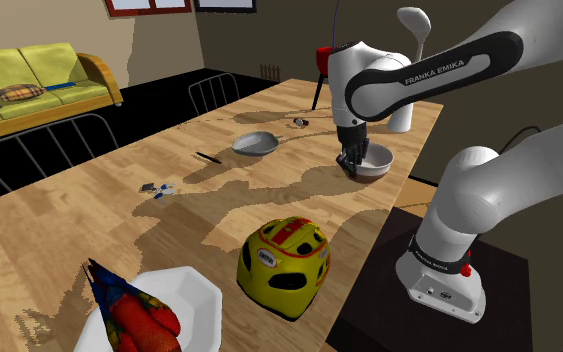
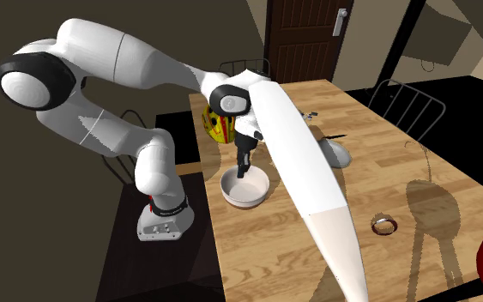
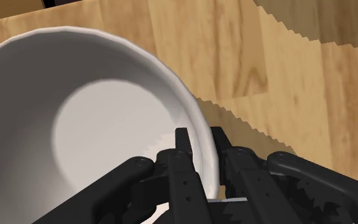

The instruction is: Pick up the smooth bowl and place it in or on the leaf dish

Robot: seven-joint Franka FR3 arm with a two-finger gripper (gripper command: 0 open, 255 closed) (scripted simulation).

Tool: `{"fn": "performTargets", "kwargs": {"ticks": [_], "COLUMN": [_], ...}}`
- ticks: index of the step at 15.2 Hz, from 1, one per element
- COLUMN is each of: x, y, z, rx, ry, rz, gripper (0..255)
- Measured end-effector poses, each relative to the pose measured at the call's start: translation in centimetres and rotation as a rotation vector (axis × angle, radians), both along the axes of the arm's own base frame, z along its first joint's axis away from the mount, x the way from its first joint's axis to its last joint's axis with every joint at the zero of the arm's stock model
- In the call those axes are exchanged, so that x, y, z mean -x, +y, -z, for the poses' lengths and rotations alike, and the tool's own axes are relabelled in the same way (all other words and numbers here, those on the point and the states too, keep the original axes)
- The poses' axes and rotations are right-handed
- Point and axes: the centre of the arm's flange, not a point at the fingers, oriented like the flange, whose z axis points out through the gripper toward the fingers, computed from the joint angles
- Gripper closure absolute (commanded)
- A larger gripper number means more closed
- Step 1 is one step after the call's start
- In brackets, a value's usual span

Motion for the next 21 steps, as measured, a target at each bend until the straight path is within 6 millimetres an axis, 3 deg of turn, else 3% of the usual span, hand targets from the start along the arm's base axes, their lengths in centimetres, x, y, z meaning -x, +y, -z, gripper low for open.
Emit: {"fn": "performTargets", "kwargs": {"ticks": [7,21], "x": [0.0,0.0], "y": [0.0,0.0], "z": [-0.2,-7.4], "rx": [0.0,0.0], "ry": [0.0,0.0], "rz": [0.0,0.0], "gripper": [255,255]}}
